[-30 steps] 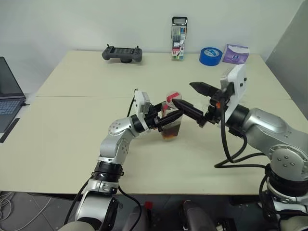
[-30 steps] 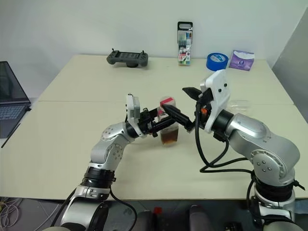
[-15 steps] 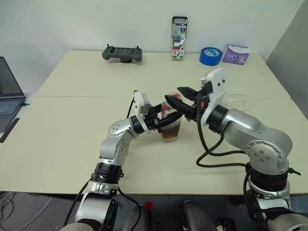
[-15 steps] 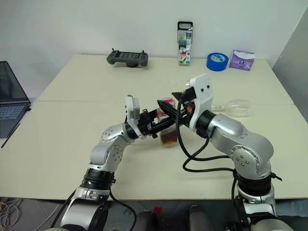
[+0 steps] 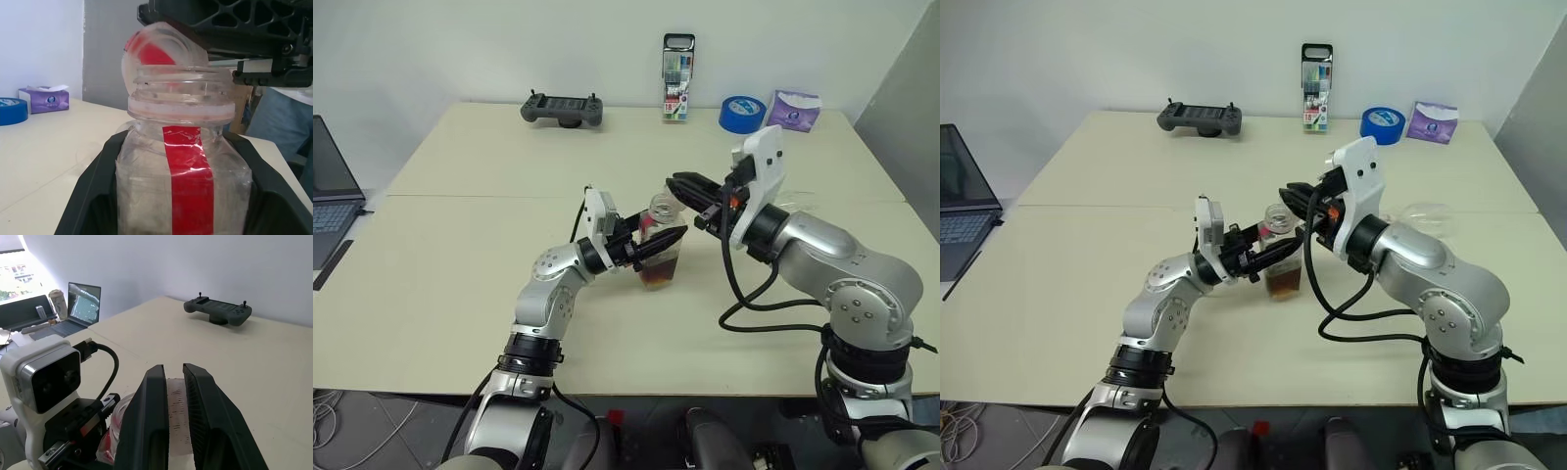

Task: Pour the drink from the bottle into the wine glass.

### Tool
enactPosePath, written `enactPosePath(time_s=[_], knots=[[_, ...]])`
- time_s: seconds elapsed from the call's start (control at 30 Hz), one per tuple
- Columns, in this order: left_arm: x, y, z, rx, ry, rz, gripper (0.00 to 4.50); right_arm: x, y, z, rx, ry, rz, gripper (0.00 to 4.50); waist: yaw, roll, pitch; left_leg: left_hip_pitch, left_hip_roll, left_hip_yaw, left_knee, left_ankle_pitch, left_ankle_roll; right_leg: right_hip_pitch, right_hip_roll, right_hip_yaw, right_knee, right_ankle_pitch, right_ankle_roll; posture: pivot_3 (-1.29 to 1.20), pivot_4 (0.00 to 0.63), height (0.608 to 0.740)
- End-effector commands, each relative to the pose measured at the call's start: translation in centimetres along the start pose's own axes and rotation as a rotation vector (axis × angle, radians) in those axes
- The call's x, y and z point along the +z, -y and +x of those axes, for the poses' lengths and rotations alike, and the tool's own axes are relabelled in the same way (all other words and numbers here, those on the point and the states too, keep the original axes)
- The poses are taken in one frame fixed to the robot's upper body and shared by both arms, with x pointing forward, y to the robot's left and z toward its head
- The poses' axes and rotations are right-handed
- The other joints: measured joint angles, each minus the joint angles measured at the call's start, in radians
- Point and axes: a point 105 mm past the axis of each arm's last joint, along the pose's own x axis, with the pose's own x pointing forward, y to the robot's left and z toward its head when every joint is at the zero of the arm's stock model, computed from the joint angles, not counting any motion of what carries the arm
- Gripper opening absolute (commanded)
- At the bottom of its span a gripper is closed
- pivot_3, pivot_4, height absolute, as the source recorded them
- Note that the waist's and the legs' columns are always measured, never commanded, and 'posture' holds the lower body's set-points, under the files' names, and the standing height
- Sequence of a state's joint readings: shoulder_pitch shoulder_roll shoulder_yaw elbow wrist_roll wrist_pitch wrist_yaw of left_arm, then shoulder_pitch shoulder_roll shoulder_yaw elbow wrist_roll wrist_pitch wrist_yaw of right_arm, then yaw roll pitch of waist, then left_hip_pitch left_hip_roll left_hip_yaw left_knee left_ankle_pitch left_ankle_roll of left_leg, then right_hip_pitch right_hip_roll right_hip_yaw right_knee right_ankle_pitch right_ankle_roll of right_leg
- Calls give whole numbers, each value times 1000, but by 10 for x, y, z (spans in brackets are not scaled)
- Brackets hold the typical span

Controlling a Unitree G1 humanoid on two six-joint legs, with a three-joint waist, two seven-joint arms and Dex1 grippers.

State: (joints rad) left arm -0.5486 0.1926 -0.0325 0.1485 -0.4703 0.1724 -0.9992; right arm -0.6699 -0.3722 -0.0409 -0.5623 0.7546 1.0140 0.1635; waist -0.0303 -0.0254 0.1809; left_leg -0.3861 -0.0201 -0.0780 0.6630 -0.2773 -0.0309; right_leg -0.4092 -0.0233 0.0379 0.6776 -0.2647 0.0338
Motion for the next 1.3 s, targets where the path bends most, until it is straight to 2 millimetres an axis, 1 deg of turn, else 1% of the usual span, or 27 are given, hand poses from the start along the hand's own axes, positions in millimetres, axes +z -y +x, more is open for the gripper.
enactPosePath(time_s=[0.03, 0.13, 0.2, 0.27, 0.33, 0.4, 0.43, 0.5, 0.57, 0.67, 0.7, 0.77, 0.83, 0.9, 0.93, 1.03, 1.13, 1.17, 1.23, 1.27, 1.3], knots=[[16, 2, 3, -19, 46, 55, 2166, 26, 27, -8, -124, 109, -51, 235, 0, 0, 0, 0, 0, 0, 0, 0, 0, 0, 0, 0, 0, 0, 0, 0, 150, 740], [16, 1, 1, -12, 42, 56, 2166, 34, 53, -14, -248, 135, -79, 235, 0, 0, 0, 0, 0, 0, 0, 0, 0, 0, 0, 0, 0, 0, 0, 0, 150, 740], [16, -1, 0, -2, 40, 59, 2166, 34, 68, -22, -320, 125, -95, 235, 0, 0, 0, 0, 0, 0, 0, 0, 0, 0, 0, 0, 0, 0, 0, 0, 150, 740], [19, -7, -4, 28, 44, 71, 2166, 22, 84, -36, -394, 74, -108, 235, 1, 0, 0, 0, 0, 0, 0, 0, 0, 0, 0, 0, 0, 0, 0, 0, 150, 740], [27, -17, -7, 80, 64, 92, 2166, 5, 101, -57, -483, 6, -114, 235, 2, 0, 0, -1, 0, 0, -1, 0, 0, 0, 0, 0, -2, 0, 0, 0, 150, 740], [40, -31, -11, 147, 99, 113, 2166, -13, 117, -83, -589, -55, -101, 235, 5, 0, 0, -2, 0, -1, 0, 0, 0, 0, 0, 1, -3, 0, 0, 0, 150, 740], [47, -37, -12, 176, 115, 123, 2166, -25, 123, -98, -651, -98, -91, 235, 5, 0, 0, -4, 0, -2, 0, 0, 0, 0, 0, 1, -3, 0, 0, 0, 150, 740], [55, -45, -14, 207, 130, 135, 2166, -48, 129, -119, -731, -177, -78, 235, 6, 0, 0, -5, 0, -2, 0, 0, 0, -1, 0, 1, -3, 0, 0, 0, 150, 740], [58, -47, -14, 212, 131, 139, 2166, -76, 131, -135, -795, -282, -98, 235, 6, 0, 0, -5, 0, -1, 0, 0, 0, -1, 0, 1, -3, 0, 0, 0, 150, 740], [54, -46, -10, 202, 123, 135, 2166, -110, 132, -145, -850, -390, -114, 235, 0, 0, 0, -3, 0, 1, 0, 0, 0, -1, 0, 1, -3, 0, 0, 0, 150, 740], [53, -44, -9, 194, 119, 134, 2166, -115, 134, -145, -868, -392, -105, 235, -2, 0, 0, -2, 0, 3, 0, 0, 0, -1, 0, 2, -2, 0, 0, 0, 150, 740], [51, -42, -6, 185, 116, 134, 2166, -119, 139, -145, -901, -386, -124, 235, -4, 0, 0, 0, -1, 4, 0, 0, 0, -1, 0, 4, 0, 0, 1, 0, 150, 740], [52, -42, -5, 184, 119, 133, 2166, -122, 140, -140, -880, -384, -166, 235, -3, 0, 0, 1, 0, 4, 0, 0, 0, -1, 1, 3, 1, 0, 1, 0, 150, 740], [52, -42, -5, 184, 119, 134, 2166, -127, 140, -137, -870, -396, -190, 979, -3, 0, 0, 1, -1, 4, 0, 0, 0, 0, 2, 3, 1, 0, 1, 0, 150, 740], [52, -43, -5, 188, 118, 136, 2166, -127, 140, -135, -871, -385, -181, 1216, -2, 0, 0, 1, 0, 4, 0, 0, 0, 0, 2, 3, 1, 0, 1, 0, 150, 740], [53, -47, -9, 212, 114, 146, 2166, -122, 138, -129, -850, -349, -167, 2208, -2, 0, 0, 1, 0, 3, 0, 0, 0, 0, 2, 3, 1, 0, 1, 0, 150, 740], [53, -57, -15, 266, 102, 160, 2166, -117, 134, -125, -817, -331, -152, 3263, -1, 0, 0, 1, 0, 3, 0, 0, 0, 0, 1, 3, 0, 0, 1, 0, 150, 740], [52, -62, -17, 291, 88, 164, 2166, -114, 130, -120, -782, -319, -154, 3579, -1, 0, 0, 1, 0, 3, 0, 0, 0, 0, 1, 3, 0, 0, 1, 0, 150, 740], [56, -75, -25, 362, 84, 182, 2166, -100, 118, -106, -701, -279, -157, 4330, -2, 0, 0, 2, 0, 3, 0, 0, 0, 0, 1, 3, 1, 0, 1, 0, 150, 740], [60, -82, -30, 402, 88, 194, 2166, -90, 112, -98, -663, -251, -162, 4500, -3, 0, 0, 2, 0, 3, 0, 0, 0, 0, 1, 3, 1, 0, 1, 0, 150, 740], [65, -90, -35, 441, 97, 203, 2166, -83, 109, -93, -647, -236, -170, 4500, -3, 0, 0, 2, 0, 3, 0, 0, 0, 0, 1, 3, 1, 0, 1, 0, 150, 740]])
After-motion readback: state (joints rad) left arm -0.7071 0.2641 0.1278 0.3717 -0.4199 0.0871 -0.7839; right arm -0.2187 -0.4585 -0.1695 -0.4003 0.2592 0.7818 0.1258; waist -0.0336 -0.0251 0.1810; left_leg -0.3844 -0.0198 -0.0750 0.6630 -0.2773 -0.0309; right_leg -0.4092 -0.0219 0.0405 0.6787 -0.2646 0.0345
